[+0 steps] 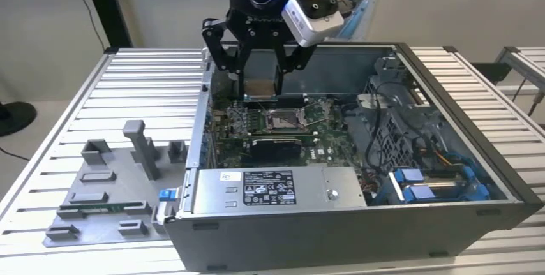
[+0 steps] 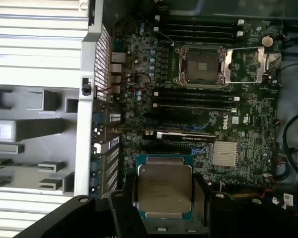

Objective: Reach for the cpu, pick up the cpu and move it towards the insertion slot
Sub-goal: 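Pick up the cpu and move it towards the insertion slot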

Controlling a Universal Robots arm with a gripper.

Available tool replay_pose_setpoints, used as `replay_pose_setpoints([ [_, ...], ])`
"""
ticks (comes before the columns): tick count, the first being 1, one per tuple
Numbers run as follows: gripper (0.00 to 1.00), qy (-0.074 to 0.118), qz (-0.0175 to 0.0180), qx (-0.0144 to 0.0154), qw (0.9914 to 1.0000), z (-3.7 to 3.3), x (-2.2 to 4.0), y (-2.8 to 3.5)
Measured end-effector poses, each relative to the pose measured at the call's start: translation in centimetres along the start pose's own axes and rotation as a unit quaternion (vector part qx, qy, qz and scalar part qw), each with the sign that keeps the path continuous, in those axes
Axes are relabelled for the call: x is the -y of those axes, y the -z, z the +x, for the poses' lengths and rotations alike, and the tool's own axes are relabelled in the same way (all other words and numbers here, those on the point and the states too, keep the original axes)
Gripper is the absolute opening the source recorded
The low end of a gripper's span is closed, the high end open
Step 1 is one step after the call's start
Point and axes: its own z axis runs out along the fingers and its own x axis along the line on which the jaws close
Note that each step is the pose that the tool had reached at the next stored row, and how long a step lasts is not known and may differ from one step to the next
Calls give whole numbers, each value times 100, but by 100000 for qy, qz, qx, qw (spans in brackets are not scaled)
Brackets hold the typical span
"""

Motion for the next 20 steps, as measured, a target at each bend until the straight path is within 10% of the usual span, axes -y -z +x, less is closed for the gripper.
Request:
replay_pose_setpoints([
  [20, 0, -80, -21, -564, 99998, -553, 18, 13],
])
